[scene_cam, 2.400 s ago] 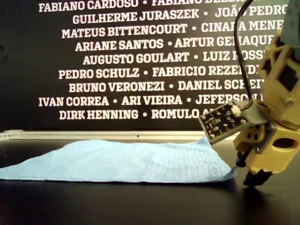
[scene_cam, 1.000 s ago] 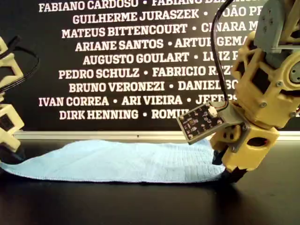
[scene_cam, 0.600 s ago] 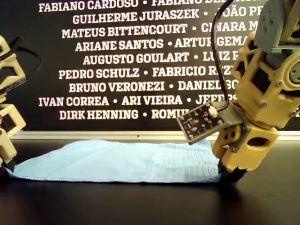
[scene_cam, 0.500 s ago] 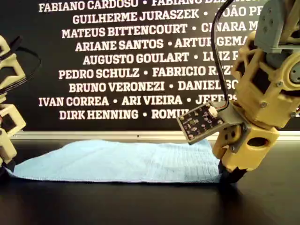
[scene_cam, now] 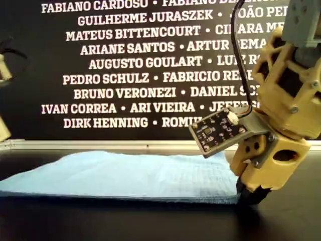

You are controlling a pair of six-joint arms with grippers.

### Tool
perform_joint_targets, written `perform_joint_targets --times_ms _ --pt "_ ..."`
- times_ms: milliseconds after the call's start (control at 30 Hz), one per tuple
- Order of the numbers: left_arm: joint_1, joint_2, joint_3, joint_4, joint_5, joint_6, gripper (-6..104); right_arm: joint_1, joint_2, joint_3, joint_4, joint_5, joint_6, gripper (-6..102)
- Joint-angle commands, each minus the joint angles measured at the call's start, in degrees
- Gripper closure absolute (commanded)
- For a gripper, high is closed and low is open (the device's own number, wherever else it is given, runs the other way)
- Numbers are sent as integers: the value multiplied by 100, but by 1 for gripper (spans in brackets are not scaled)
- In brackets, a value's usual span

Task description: Fold a cloth

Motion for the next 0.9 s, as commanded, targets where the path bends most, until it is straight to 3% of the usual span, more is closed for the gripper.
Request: perform_joint_targets --times_ms 0,300,533,633,767,867 --pt "-97 483 229 308 -35 35 99 -88 431 70 -149 18 -44 96" --pt "-88 800 149 325 -62 35 99 -79 510 -272 -167 70 26 96" --pt "9 694 -879 281 -141 53 99 -79 308 -1529 -246 105 26 96" --pt "9 677 -1371 255 -141 255 99 -53 53 -2224 -246 105 35 96" --pt "18 404 -2171 246 -141 703 98 -70 -694 -3313 -255 105 35 96" --pt "246 -167 -2883 246 -141 905 98 -79 -1415 -4254 -255 105 35 96"
